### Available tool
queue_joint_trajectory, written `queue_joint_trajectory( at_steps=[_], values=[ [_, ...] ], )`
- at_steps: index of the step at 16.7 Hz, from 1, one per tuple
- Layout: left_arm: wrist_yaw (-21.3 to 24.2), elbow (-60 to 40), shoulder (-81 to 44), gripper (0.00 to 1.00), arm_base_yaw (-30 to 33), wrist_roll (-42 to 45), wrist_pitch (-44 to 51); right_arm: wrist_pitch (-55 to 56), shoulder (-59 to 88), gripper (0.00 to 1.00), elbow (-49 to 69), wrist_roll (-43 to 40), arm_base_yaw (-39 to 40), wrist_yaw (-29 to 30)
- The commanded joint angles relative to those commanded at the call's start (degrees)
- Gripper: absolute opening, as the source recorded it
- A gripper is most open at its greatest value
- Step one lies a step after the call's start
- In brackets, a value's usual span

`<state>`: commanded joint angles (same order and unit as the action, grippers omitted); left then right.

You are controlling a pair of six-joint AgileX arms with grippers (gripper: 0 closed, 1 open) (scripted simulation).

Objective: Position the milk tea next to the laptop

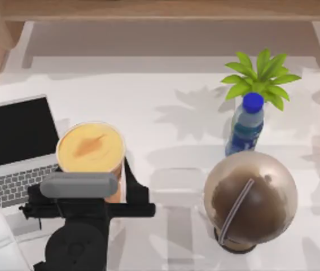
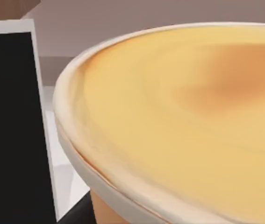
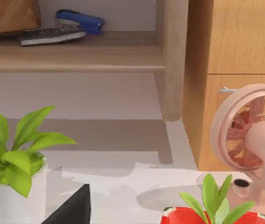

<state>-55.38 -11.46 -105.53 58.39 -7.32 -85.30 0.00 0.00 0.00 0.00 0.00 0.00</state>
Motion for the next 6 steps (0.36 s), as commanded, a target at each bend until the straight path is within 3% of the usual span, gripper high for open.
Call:
queue_joint_trajectory(
  at_steps=[6],
  values=[
    [0.0, 0.0, 0.0, 1.0, 0.0, 0.0, 0.0, 0.0, 0.0, 1.0, 0.0, 0.0, 0.0, 0.0]
  ],
)
